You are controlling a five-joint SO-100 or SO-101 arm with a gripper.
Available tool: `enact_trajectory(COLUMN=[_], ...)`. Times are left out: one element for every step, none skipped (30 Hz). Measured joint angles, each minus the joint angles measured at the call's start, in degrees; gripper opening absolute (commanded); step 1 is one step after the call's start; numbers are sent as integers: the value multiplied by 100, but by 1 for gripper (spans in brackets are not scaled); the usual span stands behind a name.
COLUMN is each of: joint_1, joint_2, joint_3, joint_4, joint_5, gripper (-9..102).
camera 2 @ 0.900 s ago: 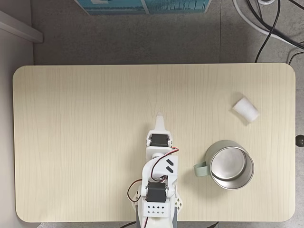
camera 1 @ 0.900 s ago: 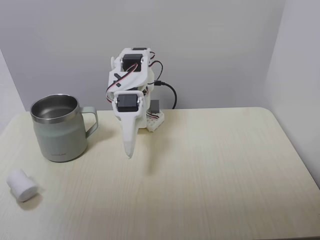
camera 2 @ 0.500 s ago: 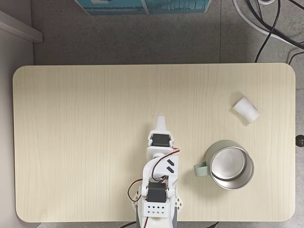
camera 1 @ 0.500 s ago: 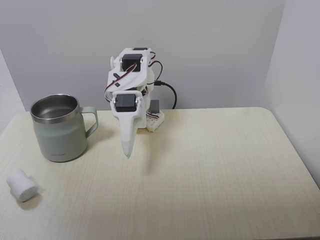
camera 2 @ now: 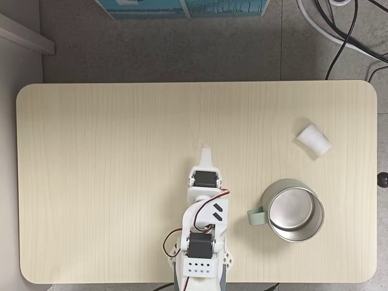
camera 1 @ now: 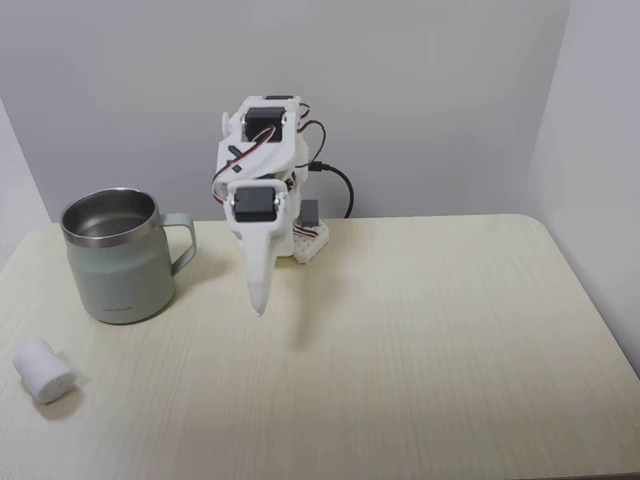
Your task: Grasp a dressing and put it in the cup.
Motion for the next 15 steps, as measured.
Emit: enact_trajectory(joint_1=[9, 18, 18, 18, 18, 18, 18, 0, -44, -88, -132, -141, -141, -141, -88], joint_2=[0, 0, 0, 0, 0, -9, -18, -44, -26, 88, 264, 492, 765, 1072, 1389], joint_3=[114, 255, 404, 598, 809, 1037, 1274, 1529, 1811, 2109, 2417, 2742, 3085, 3454, 3832], joint_4=[62, 141, 229, 343, 439, 562, 659, 738, 809, 888, 967, 1046, 1125, 1213, 1301], joint_5=[-53, -132, -185, -220, -255, -308, -334, -369, -387, -396, -396, -396, -396, -396, -387], gripper=[0, 0, 0, 0, 0, 0, 0, 0, 0, 0, 0, 0, 0, 0, 0])
